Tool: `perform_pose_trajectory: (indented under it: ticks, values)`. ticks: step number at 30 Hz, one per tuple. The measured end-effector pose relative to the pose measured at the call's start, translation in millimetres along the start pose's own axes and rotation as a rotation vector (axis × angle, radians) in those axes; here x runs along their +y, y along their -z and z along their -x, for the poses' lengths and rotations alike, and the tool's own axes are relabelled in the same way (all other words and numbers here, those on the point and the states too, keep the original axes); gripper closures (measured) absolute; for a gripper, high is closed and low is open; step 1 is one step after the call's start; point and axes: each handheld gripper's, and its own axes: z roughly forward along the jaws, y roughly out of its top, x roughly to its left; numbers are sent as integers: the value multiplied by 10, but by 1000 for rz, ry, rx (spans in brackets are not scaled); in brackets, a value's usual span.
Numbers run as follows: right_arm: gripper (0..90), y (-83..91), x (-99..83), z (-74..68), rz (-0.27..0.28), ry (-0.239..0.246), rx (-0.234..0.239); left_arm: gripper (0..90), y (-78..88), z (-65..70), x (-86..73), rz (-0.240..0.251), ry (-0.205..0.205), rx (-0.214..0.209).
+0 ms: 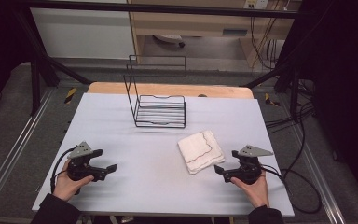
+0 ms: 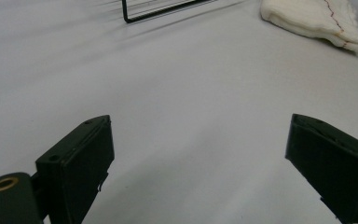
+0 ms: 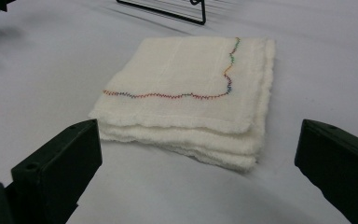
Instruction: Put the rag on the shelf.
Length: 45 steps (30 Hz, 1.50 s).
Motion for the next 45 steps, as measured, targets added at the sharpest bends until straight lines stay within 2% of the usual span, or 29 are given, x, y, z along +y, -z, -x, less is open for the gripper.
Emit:
perform_pose_trajectory:
  ticks: [15,23,25,26,27,29,34,35,38,41,43,45]
  values:
    - [50,-239,136,-326,-32,47,14,80,2,-5,2,1,5,7]
    - [146,-399,219,-493,-53,95,24,83,-2,-2,1,-1,7,12]
    - [236,-472,249,-559,-55,116,23,83,0,-5,-1,-1,7,13]
    - [236,-472,249,-559,-55,116,23,83,1,-8,-1,-2,6,14]
    - [300,-524,261,-604,-64,128,26,84,3,-10,-1,-1,7,14]
    - [371,-578,260,-644,-80,129,33,85,7,-10,0,3,8,14]
    - [461,-673,250,-706,-120,162,29,88,6,-11,0,0,7,15]
    - [506,-705,241,-728,-134,161,39,91,5,-12,-1,-1,8,16]
    - [538,-726,225,-734,-149,157,42,92,7,-11,-1,0,8,16]
    - [591,-764,186,-744,-195,164,45,96,5,-11,0,-1,8,16]
    - [601,-777,173,-750,-199,164,42,96,4,-10,0,-2,8,16]
    - [660,-784,158,-757,-197,178,26,97,4,-10,0,-2,8,17]
